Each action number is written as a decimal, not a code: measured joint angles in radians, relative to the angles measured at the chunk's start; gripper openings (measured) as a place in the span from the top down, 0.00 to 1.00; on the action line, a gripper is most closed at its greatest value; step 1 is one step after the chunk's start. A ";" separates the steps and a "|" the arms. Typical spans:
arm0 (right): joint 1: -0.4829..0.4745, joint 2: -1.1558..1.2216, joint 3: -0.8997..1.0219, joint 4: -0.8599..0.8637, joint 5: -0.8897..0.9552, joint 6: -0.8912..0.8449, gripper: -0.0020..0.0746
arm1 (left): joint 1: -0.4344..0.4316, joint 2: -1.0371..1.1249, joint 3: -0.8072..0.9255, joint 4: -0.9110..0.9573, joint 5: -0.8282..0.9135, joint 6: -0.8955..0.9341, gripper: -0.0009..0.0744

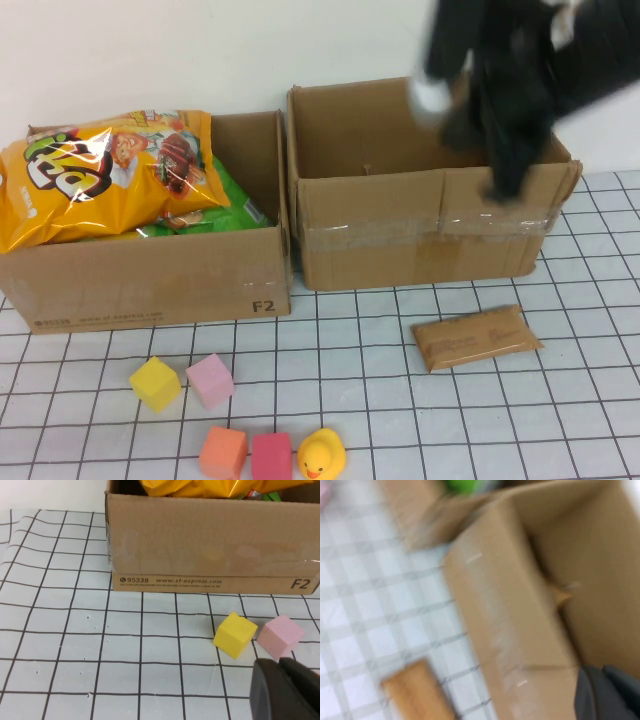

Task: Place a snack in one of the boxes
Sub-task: Pick up the biscuit

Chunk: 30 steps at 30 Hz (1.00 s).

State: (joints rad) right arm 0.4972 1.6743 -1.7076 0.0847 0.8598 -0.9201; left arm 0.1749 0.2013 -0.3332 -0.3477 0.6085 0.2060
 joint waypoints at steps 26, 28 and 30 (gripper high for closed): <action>-0.120 0.029 0.730 -0.019 -0.458 -0.017 0.98 | 0.000 0.000 0.000 0.000 0.005 0.000 0.99; -0.182 0.043 0.730 -0.026 -0.480 0.081 0.98 | 0.000 0.000 0.000 0.000 0.005 0.000 0.99; -0.231 0.056 0.730 -0.020 -0.496 0.148 0.98 | 0.000 0.000 0.000 0.000 0.005 0.000 0.99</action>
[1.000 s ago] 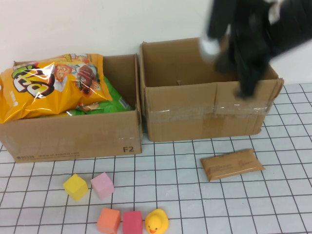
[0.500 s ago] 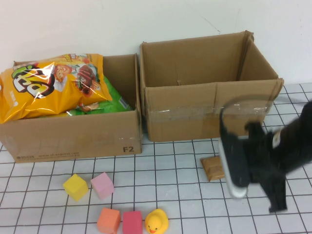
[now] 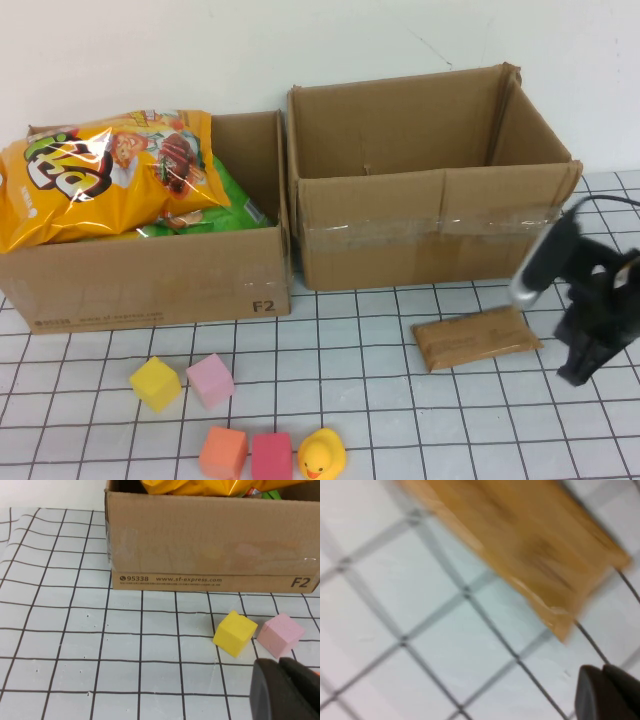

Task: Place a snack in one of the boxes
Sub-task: Pick up the biscuit

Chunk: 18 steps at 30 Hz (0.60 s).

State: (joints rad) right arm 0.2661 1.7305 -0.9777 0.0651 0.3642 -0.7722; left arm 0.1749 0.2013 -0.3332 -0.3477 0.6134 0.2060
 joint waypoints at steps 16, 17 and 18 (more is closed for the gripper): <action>-0.047 0.136 0.000 0.040 -0.165 0.009 0.98 | 0.000 0.000 0.000 0.000 0.000 0.000 0.99; -0.047 0.139 0.000 0.042 -0.166 -0.002 0.98 | 0.000 0.000 0.000 0.000 0.000 0.000 0.99; -0.047 0.141 0.000 0.041 -0.166 -0.012 0.98 | 0.000 0.000 0.000 0.000 0.000 0.000 0.99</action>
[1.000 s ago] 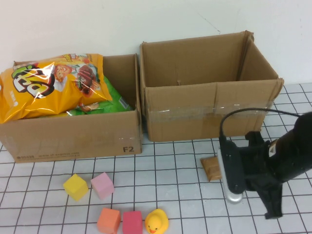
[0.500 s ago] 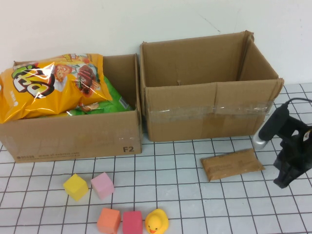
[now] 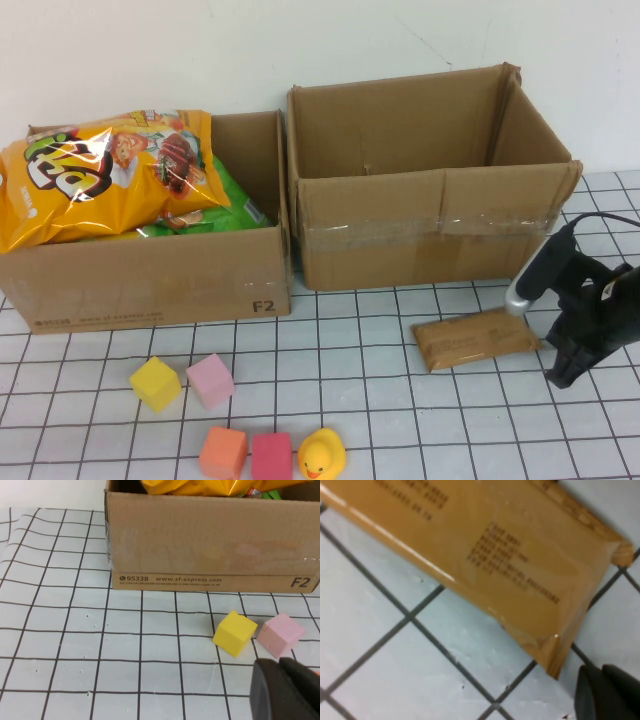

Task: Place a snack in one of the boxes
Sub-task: Pick up the biscuit

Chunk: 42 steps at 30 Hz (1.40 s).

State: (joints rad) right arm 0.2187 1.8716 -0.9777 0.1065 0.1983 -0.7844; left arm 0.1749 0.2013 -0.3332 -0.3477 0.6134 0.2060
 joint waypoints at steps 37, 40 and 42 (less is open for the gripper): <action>0.296 -0.202 -0.009 0.072 0.085 0.006 0.75 | 0.000 0.000 0.000 0.000 0.000 0.000 0.99; 0.285 -0.163 -0.029 0.104 0.082 0.057 0.43 | 0.000 0.000 0.000 0.000 0.000 0.000 0.99; 0.272 -0.127 -0.054 0.113 0.099 0.107 0.24 | 0.000 0.000 0.000 0.000 0.000 0.000 0.99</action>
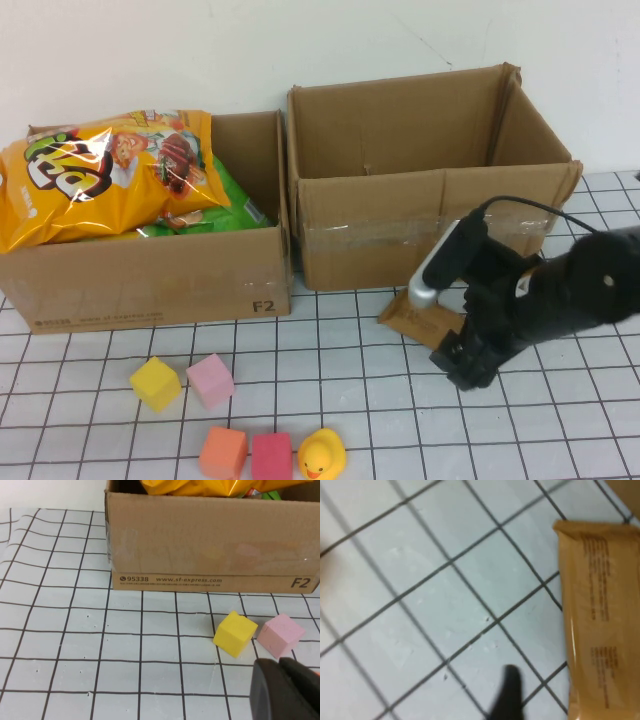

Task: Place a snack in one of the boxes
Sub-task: Pick up the biscuit

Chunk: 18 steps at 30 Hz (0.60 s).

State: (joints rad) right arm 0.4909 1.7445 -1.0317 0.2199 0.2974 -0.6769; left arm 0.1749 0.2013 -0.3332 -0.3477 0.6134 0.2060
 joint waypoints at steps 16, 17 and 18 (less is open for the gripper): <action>-0.046 0.161 -0.116 -0.059 0.028 0.127 0.09 | 0.000 0.000 0.000 0.000 0.000 0.000 0.99; -0.053 0.168 -0.116 -0.059 0.023 0.145 0.09 | 0.000 0.000 0.000 0.000 0.000 0.000 0.99; -0.059 0.176 -0.116 -0.060 0.021 0.163 0.09 | 0.000 0.000 0.000 0.000 0.000 0.000 0.99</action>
State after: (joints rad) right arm 0.4315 1.9208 -1.1476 0.1603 0.3188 -0.5141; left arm 0.1749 0.2013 -0.3332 -0.3477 0.6134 0.2060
